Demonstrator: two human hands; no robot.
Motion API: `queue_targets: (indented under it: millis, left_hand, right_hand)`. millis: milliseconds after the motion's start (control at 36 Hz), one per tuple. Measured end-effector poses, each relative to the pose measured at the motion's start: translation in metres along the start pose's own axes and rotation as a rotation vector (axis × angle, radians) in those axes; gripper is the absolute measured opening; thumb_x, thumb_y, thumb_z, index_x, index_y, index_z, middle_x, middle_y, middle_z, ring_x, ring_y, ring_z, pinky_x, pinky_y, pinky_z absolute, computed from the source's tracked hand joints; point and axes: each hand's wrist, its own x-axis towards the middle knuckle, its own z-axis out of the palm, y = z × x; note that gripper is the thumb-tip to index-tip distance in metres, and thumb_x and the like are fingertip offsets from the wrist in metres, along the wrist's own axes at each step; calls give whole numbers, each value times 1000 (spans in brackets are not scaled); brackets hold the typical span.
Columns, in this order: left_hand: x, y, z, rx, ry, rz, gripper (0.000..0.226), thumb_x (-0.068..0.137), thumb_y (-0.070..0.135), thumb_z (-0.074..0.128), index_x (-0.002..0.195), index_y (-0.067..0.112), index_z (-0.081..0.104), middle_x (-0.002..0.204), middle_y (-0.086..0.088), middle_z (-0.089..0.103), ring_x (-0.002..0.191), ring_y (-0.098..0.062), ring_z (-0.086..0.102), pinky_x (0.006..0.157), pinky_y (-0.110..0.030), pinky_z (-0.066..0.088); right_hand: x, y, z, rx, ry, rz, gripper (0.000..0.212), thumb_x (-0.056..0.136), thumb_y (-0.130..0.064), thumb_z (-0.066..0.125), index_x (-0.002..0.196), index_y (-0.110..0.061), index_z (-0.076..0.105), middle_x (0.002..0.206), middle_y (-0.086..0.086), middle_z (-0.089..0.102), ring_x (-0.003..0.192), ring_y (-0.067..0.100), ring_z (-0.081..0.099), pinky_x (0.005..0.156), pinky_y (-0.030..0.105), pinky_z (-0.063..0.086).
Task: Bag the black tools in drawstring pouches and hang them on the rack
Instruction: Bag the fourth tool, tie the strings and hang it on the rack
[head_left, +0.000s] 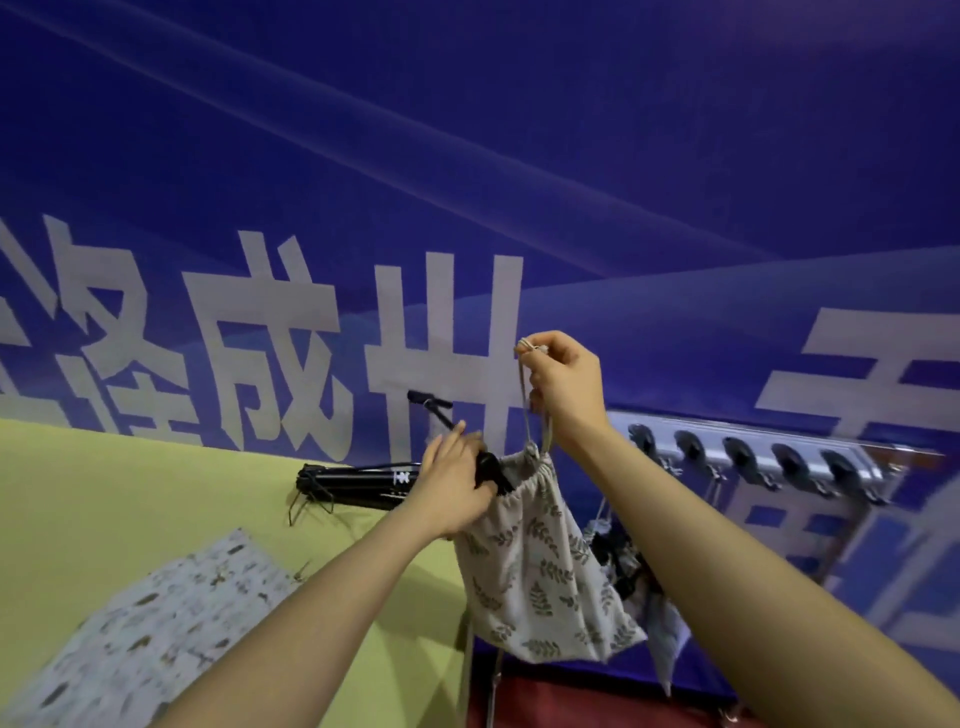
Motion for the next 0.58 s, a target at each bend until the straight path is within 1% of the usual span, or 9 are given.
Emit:
queue_targets:
  millis: [56,111,194,250,306,361,389,500,583]
  left_hand:
    - [-7,10,16,-75,-32,-16,51,90,35,52,135,14,39,153,-7,29,147,-16,8,120,-36,3]
    - [-15,21,29,-145,-53,-31,54,89,45,54,135,18,41,148,-4,38,143,-17,21,119,-35,8]
    - [-25,49,52,-248,-89,-47,64,82,63,52,136,31,40,135,3,54,132,-21,38,114,-38,24]
    - [-30,69,65,-390,-103,-110,61,76,71,52,128,42,42,117,4,64,121,-22,47,106,-41,38]
    - [-31,89,79,-502,-81,-155,49,77,67,52,115,37,47,96,0,68,98,-19,61,91,-41,50]
    - [-31,109,89,-528,-59,-213,30,87,51,52,100,24,47,89,-7,65,80,-20,59,78,-34,49]
    - [-31,118,92,-504,-58,-228,25,91,45,50,97,20,46,89,-9,63,80,-21,57,75,-32,45]
    - [-35,137,98,-323,-84,-187,29,99,35,40,104,10,53,103,-15,66,100,-33,60,84,-36,42]
    - [-36,137,104,-194,-101,-141,33,100,37,33,93,11,51,101,-17,67,98,-35,61,86,-38,44]
  right_hand:
    - [-8,3,-18,-5,-1,27,16,88,-4,55,77,-12,64,56,-1,44,47,9,38,48,24,35]
    - [-17,5,-32,5,-10,49,21,88,0,54,74,-13,64,56,0,46,48,10,38,45,22,34]
    - [-36,12,-55,56,-52,92,21,89,2,53,75,-10,62,48,-4,44,43,8,35,43,21,30]
    - [-47,14,-67,75,-78,119,18,89,3,53,77,-8,62,46,-7,44,41,7,35,42,20,32]
    - [-58,15,-76,58,-91,136,18,90,3,53,78,-8,63,48,-4,46,41,6,36,42,19,33]
    - [-67,15,-84,35,-100,139,18,90,1,54,78,-9,64,52,1,46,40,7,37,42,20,34]
    - [-72,15,-88,30,-98,140,18,90,0,55,78,-9,64,53,2,46,40,7,36,42,20,33]
    - [-86,13,-100,17,-54,144,16,89,-2,57,77,-9,65,51,1,45,40,7,34,42,19,31]
    - [-90,11,-112,14,-8,143,13,88,-1,57,81,-6,66,53,-1,48,40,3,37,42,15,33]
